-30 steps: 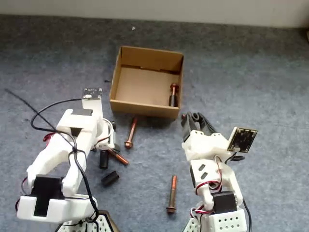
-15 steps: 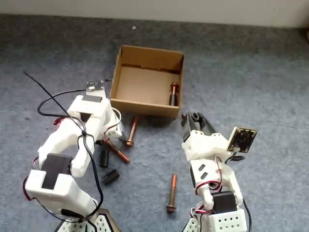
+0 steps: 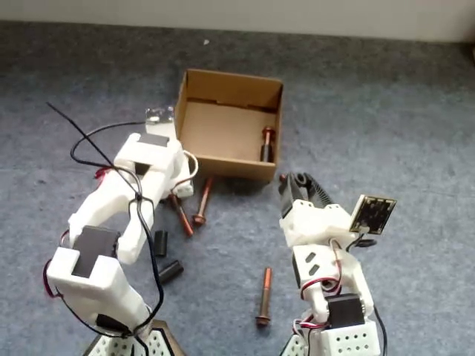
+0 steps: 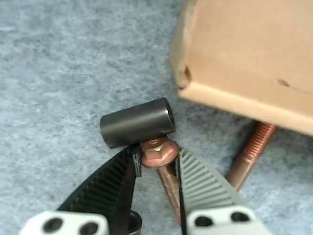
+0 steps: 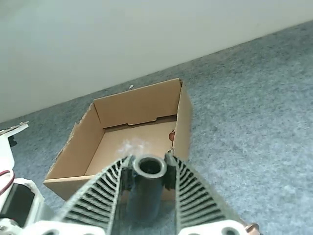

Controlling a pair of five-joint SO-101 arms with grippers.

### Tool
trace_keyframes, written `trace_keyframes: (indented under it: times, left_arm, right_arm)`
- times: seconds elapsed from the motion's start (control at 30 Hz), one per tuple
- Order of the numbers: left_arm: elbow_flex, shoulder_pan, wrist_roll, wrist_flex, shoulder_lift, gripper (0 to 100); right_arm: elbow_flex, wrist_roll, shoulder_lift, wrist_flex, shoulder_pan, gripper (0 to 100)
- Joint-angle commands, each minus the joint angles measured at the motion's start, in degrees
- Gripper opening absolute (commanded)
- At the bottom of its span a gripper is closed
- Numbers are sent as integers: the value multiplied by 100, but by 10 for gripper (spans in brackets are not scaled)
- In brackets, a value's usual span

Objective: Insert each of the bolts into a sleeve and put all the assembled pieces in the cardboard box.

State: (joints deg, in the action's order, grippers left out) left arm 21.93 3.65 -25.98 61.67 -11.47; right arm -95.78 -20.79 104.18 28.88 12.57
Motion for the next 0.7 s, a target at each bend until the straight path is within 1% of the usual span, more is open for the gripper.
trace_keyframes:
  times: [0.0,0.07,0.13,0.17,0.27,0.33,0.67]
  left_arm:
    - [-251,75,-53,-44,40,5]
    - [-321,57,-53,-26,48,5]
    - [-444,57,-35,176,48,8]
    - [-567,75,35,369,48,8]
    - [-971,180,589,923,40,8]
    - [-1156,233,624,1169,40,8]
    - [-1262,400,651,1275,119,5]
  right_arm:
    - [-321,-70,84,13,-57,5]
    - [-321,-70,84,13,-57,5]
    - [-321,-70,84,13,-57,5]
    - [-321,-70,84,13,-57,5]
    - [-321,-70,84,13,-57,5]
    - [-321,-70,84,13,-57,5]
    - [-321,-62,84,13,-57,5]
